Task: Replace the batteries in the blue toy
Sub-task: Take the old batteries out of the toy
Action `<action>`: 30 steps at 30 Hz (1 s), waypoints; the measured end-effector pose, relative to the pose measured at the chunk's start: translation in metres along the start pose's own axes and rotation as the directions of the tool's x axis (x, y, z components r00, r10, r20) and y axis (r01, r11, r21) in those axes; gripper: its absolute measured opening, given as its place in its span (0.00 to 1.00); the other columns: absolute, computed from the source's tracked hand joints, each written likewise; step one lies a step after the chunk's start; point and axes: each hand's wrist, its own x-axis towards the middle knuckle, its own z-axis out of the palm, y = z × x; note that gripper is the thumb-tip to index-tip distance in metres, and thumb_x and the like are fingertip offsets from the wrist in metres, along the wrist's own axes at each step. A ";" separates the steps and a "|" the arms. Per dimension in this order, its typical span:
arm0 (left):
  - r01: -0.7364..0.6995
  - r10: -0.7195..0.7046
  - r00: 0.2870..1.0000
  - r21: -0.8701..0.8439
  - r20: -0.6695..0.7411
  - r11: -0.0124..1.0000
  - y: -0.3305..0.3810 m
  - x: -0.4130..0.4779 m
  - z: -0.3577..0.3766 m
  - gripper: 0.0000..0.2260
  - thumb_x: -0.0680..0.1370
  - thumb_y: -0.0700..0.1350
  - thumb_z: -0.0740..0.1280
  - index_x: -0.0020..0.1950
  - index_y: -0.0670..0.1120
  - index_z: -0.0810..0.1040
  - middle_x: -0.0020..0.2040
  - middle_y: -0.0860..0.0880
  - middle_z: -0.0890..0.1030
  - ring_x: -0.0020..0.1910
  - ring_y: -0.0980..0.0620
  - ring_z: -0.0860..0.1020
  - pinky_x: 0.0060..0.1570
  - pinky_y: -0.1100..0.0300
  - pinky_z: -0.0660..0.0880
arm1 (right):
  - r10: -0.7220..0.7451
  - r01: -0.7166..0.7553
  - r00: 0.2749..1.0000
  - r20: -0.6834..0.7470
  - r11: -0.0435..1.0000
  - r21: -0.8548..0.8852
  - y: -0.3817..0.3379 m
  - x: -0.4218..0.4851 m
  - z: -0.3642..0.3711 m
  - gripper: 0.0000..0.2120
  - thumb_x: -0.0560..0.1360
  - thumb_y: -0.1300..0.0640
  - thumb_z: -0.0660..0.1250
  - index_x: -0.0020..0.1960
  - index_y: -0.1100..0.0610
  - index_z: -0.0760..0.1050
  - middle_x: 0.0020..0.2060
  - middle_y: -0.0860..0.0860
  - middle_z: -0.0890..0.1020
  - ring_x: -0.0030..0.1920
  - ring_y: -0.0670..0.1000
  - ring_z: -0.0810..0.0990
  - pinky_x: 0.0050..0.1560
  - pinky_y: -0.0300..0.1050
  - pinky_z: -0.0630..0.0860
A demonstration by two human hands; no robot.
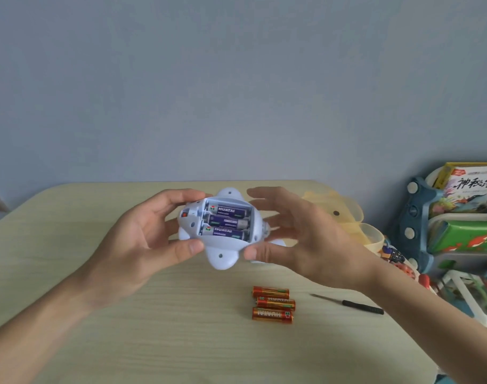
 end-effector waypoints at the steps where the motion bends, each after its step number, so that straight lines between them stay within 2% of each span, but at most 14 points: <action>1: -0.009 0.009 1.000 -0.027 0.018 1.000 0.002 -0.001 0.007 0.26 0.71 0.30 0.74 0.68 0.44 0.79 0.66 0.45 0.83 0.62 0.46 0.84 0.59 0.57 0.81 | 0.002 -0.006 1.000 0.030 0.991 0.135 -0.002 -0.006 -0.001 0.38 0.68 0.45 0.79 0.74 0.47 0.70 0.66 0.44 0.82 0.61 0.47 0.85 0.63 0.51 0.83; 3: -0.017 0.020 0.999 -0.066 0.044 0.998 0.004 -0.003 0.020 0.26 0.70 0.30 0.76 0.67 0.45 0.79 0.65 0.47 0.83 0.61 0.46 0.84 0.57 0.57 0.82 | 0.001 -0.025 0.997 0.072 0.939 0.344 -0.004 -0.019 -0.004 0.34 0.70 0.55 0.78 0.73 0.49 0.71 0.63 0.50 0.85 0.61 0.53 0.87 0.63 0.55 0.83; 5: -0.024 0.030 0.997 -0.084 0.077 0.996 0.005 -0.003 0.031 0.26 0.70 0.32 0.79 0.65 0.47 0.80 0.64 0.48 0.83 0.60 0.47 0.83 0.56 0.57 0.82 | 0.016 -0.042 0.998 0.063 0.897 0.440 -0.001 -0.030 -0.007 0.34 0.70 0.61 0.77 0.73 0.50 0.72 0.62 0.53 0.86 0.60 0.57 0.87 0.62 0.57 0.83; 9: -0.032 0.036 0.986 -0.029 0.161 0.999 0.009 0.002 0.046 0.23 0.70 0.35 0.78 0.62 0.49 0.78 0.64 0.51 0.82 0.59 0.47 0.82 0.57 0.57 0.81 | 0.050 -0.044 0.999 0.002 0.874 0.483 0.008 -0.046 -0.013 0.33 0.69 0.63 0.77 0.71 0.50 0.74 0.61 0.53 0.87 0.58 0.57 0.88 0.61 0.54 0.83; 12: -0.067 0.035 0.981 0.164 0.189 0.984 0.015 0.007 0.050 0.23 0.71 0.37 0.78 0.62 0.52 0.78 0.62 0.54 0.82 0.59 0.47 0.83 0.58 0.57 0.81 | 0.050 -0.022 0.998 -0.046 0.876 0.481 0.009 -0.050 -0.013 0.31 0.70 0.64 0.76 0.72 0.52 0.75 0.62 0.50 0.87 0.59 0.54 0.88 0.61 0.50 0.83; 14: -0.143 0.072 0.978 0.377 0.196 0.915 0.018 0.009 0.052 0.23 0.72 0.41 0.79 0.64 0.54 0.78 0.64 0.52 0.79 0.63 0.45 0.81 0.60 0.53 0.81 | 0.054 -0.009 0.996 -0.072 0.856 0.517 0.009 -0.051 -0.012 0.30 0.71 0.65 0.74 0.71 0.53 0.75 0.62 0.48 0.87 0.60 0.53 0.87 0.59 0.49 0.84; 17: -0.274 0.121 0.953 0.618 0.278 0.737 0.023 0.012 0.054 0.25 0.73 0.49 0.78 0.68 0.60 0.76 0.65 0.55 0.73 0.65 0.47 0.77 0.63 0.59 0.76 | 0.084 -0.026 0.994 -0.071 0.811 0.585 0.007 -0.051 -0.011 0.27 0.72 0.65 0.72 0.70 0.52 0.76 0.62 0.48 0.87 0.59 0.55 0.88 0.56 0.51 0.85; 20: -0.306 0.088 0.938 0.677 0.337 0.669 0.030 0.017 0.061 0.26 0.73 0.57 0.76 0.70 0.64 0.74 0.66 0.59 0.68 0.66 0.52 0.75 0.63 0.59 0.74 | 0.093 -0.037 0.993 -0.073 0.833 0.552 0.007 -0.053 -0.016 0.24 0.72 0.62 0.73 0.68 0.50 0.79 0.61 0.49 0.87 0.59 0.55 0.88 0.56 0.51 0.85; 23: -0.353 0.087 0.919 0.701 0.386 0.620 0.033 0.023 0.073 0.25 0.72 0.62 0.73 0.68 0.66 0.73 0.65 0.59 0.66 0.68 0.55 0.73 0.58 0.55 0.80 | 0.128 -0.083 0.991 -0.047 0.843 0.531 0.007 -0.056 -0.019 0.27 0.73 0.61 0.72 0.71 0.53 0.76 0.61 0.50 0.87 0.59 0.54 0.88 0.56 0.52 0.85; 26: -0.379 0.073 0.907 0.726 0.415 0.574 0.034 0.029 0.084 0.23 0.71 0.65 0.72 0.64 0.66 0.73 0.62 0.59 0.65 0.63 0.55 0.75 0.52 0.54 0.81 | 0.137 -0.109 0.990 -0.023 0.869 0.482 0.006 -0.059 -0.022 0.26 0.77 0.63 0.70 0.74 0.55 0.74 0.62 0.52 0.87 0.60 0.55 0.87 0.57 0.53 0.85; 30: -0.415 0.079 0.895 0.752 0.440 0.513 0.034 0.037 0.088 0.21 0.73 0.68 0.68 0.63 0.65 0.73 0.59 0.60 0.63 0.53 0.55 0.76 0.44 0.56 0.79 | 0.127 -0.108 0.992 -0.014 0.891 0.441 0.002 -0.063 -0.026 0.21 0.80 0.64 0.68 0.73 0.55 0.76 0.61 0.54 0.87 0.59 0.56 0.87 0.58 0.52 0.85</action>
